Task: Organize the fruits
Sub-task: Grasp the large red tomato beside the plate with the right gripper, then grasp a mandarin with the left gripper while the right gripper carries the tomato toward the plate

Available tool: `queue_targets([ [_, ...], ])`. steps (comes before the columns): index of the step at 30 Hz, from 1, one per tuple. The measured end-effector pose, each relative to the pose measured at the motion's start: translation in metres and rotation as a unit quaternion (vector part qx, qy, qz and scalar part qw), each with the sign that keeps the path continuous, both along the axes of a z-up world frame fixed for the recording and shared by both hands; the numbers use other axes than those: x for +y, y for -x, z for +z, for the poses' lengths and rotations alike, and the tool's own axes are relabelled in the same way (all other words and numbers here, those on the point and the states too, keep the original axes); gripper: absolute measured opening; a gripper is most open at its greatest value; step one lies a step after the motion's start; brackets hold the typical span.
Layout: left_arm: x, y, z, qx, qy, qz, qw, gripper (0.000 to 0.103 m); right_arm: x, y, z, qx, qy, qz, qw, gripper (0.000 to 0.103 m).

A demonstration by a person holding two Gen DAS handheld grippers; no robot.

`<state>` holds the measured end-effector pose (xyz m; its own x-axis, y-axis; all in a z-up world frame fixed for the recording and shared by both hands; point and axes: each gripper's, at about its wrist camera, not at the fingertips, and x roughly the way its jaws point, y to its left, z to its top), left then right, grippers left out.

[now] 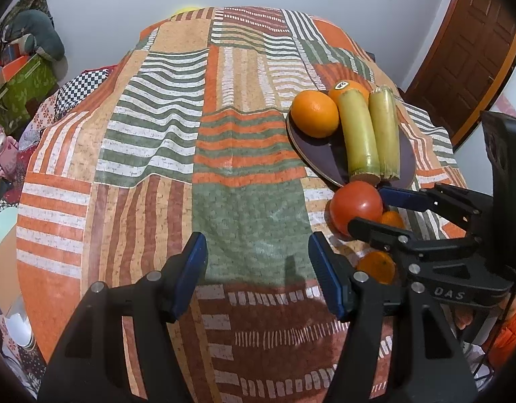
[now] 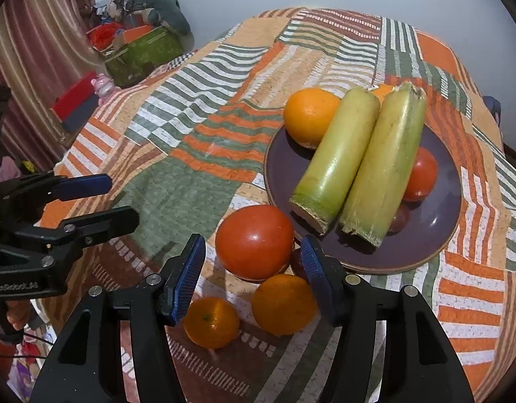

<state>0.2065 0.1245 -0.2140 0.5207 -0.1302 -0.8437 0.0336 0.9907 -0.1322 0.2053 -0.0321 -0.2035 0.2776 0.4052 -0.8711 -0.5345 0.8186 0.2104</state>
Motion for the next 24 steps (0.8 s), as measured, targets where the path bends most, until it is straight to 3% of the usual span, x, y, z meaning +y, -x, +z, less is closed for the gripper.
queue_targets([
  [6, -0.004, 0.004, -0.002, 0.003, 0.004, -0.002, 1.0000, 0.063, 0.010, -0.005, -0.005, -0.002, 0.012, 0.003, 1.000, 0.056],
  [9, -0.005, 0.004, -0.003, 0.005, 0.006, -0.004, 1.0000, 0.063, 0.014, -0.007, -0.009, -0.008, 0.021, 0.002, 1.000, 0.049],
  [14, -0.010, 0.006, -0.002, 0.007, 0.006, -0.011, 0.9999, 0.063, 0.008, -0.008, -0.005, 0.001, 0.007, -0.003, 1.000, 0.048],
  [24, -0.042, 0.012, 0.002, 0.012, 0.011, -0.045, 0.9989, 0.063, -0.033, 0.011, 0.044, -0.040, -0.029, -0.026, 0.998, 0.047],
])
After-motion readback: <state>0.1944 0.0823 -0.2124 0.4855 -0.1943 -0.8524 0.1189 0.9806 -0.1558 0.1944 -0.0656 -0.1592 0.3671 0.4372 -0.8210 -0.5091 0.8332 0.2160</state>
